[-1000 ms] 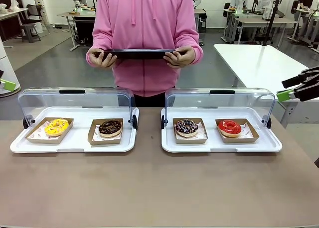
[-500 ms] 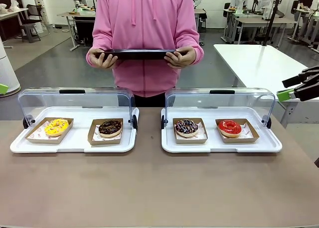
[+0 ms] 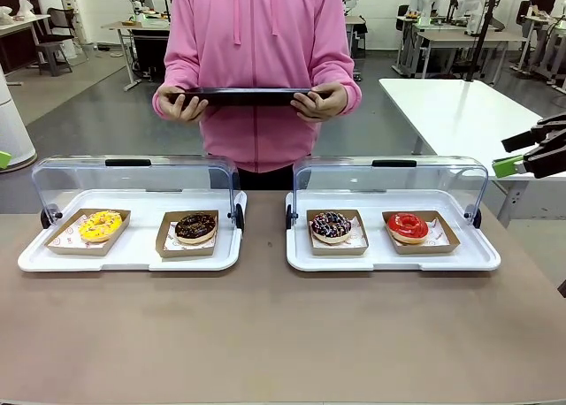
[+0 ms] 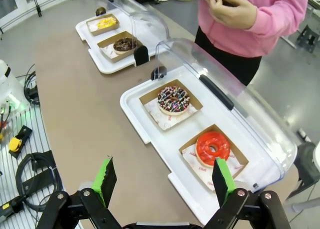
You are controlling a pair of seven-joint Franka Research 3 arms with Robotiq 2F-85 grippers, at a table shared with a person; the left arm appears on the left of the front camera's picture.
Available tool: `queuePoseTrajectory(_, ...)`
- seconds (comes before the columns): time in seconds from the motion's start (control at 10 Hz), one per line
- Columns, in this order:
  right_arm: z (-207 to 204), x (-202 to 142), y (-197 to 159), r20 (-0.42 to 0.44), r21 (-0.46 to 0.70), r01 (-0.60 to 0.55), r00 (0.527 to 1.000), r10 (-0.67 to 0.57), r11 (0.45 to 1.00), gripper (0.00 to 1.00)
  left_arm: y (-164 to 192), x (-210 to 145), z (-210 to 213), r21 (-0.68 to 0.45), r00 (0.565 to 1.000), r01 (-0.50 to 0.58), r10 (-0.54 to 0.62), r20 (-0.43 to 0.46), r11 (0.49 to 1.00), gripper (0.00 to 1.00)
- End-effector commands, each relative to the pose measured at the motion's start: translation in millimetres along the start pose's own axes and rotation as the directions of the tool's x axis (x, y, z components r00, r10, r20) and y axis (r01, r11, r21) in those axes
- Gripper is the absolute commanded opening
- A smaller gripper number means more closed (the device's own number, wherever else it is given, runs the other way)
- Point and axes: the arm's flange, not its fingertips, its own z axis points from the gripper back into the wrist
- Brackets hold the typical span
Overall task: Provide the desired donut to the person.
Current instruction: Pick up and lift the Paper togo box containing the Donut pointed at by the person.
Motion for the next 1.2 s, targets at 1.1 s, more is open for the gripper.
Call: queuePoseTrajectory(1.1,2,2,-1,0.032,-0.01,-0.01,0.999,0.011,1.0,1.0,0,0,-1,-0.003,1.0,0.0,0.0,-0.005,1.0,1.0)
